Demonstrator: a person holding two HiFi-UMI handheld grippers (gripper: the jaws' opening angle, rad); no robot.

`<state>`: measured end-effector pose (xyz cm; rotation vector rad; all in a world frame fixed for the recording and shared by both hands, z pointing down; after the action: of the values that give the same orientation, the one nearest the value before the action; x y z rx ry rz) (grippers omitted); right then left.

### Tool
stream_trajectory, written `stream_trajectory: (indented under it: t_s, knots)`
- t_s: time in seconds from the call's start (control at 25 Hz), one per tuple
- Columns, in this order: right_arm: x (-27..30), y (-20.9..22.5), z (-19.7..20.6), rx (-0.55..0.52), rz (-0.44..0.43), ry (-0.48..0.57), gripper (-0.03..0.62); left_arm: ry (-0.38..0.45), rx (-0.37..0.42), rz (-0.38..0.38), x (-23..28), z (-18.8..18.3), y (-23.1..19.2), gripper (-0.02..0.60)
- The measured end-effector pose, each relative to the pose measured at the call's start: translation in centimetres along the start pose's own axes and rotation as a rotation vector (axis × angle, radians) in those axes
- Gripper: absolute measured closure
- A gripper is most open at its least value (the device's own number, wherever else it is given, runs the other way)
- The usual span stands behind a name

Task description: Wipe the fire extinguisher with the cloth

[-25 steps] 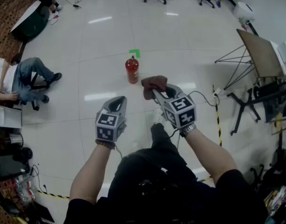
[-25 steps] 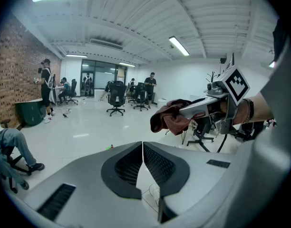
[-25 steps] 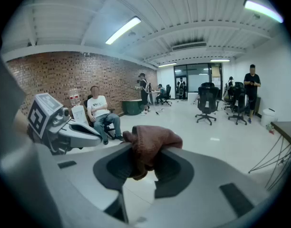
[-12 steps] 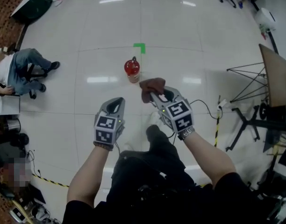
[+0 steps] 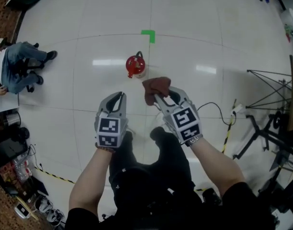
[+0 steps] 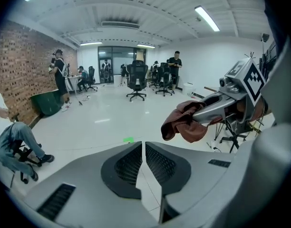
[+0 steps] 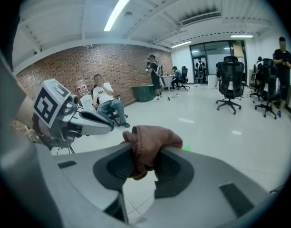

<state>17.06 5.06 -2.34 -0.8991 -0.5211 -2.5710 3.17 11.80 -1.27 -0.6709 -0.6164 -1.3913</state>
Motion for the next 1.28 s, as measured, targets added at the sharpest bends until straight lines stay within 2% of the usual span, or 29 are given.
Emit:
stream_trajectory:
  t_s: [0.24,0.4,0.52,0.8,0.92,1.08,1.28]
  knots:
    - [7.9,2.9,3.6,-0.027,0.013,0.039,0.474,-0.003,-0.011,0.026,9.6,3.4,-3.7,0.497]
    - [13.6,3.6,6.0,-0.047,-0.022,0.105,0.474,0.005,0.031,0.036,15.9,7.1,-5.7,0.497]
    - [17.3,3.4,6.9,-0.098,-0.051,0.139,0.474,0.042,0.019,0.055,19.2,9.9,-6.9,0.497]
    - [23.8,1.6,8.0,-0.257,-0.130,0.191,0.476,0.235,-0.025,0.060,22.1,13.4,-10.5,0.497]
    - [25.7,1.2,9.0,-0.309,-0.152,0.205,0.477,0.311,-0.040,0.040,22.7,14.3,-12.1,0.497]
    - [27.1,1.2,10.2,-0.373,-0.146,0.219,0.479,0.378,-0.023,-0.001,23.7,15.2,-13.7,0.497]
    - [28.0,1.6,10.8,-0.390,-0.106,0.220,0.480,0.426,0.014,-0.003,23.8,15.0,-13.9,0.497]
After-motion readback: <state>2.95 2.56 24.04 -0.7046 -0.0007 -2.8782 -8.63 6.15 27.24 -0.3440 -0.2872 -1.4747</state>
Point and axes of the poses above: the fingertips, and each gripper's own axes: x forward along the fingers, y to its right, z out of its underside, the point moved 3 cm from there along -x, backward along the fingers, and after that the axes turned 3 degrees about -y, right-handed, at the moved point
